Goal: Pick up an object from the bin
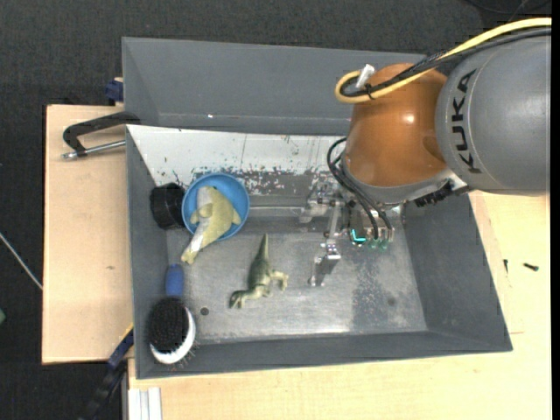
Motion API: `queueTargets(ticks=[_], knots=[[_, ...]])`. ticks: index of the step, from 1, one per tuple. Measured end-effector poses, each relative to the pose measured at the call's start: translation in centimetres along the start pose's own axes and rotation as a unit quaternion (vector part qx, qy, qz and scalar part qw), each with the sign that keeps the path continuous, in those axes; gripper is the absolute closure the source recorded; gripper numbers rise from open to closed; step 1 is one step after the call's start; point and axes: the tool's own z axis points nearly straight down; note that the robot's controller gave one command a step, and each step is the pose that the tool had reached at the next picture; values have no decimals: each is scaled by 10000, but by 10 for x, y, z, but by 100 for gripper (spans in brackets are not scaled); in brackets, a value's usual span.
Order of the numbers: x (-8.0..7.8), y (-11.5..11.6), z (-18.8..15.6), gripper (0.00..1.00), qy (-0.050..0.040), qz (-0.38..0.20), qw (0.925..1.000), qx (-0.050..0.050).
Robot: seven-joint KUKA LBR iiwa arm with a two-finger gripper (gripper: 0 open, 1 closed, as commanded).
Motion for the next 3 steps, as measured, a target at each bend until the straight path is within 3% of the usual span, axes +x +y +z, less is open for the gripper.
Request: queueTargets(ticks=[1,2,3], knots=[[-42,83,104,0,-83,159,9998,-19],[18,38,51,0,-35,374,9993,5],[29,24,105,0,-64,797,9968,-15]])
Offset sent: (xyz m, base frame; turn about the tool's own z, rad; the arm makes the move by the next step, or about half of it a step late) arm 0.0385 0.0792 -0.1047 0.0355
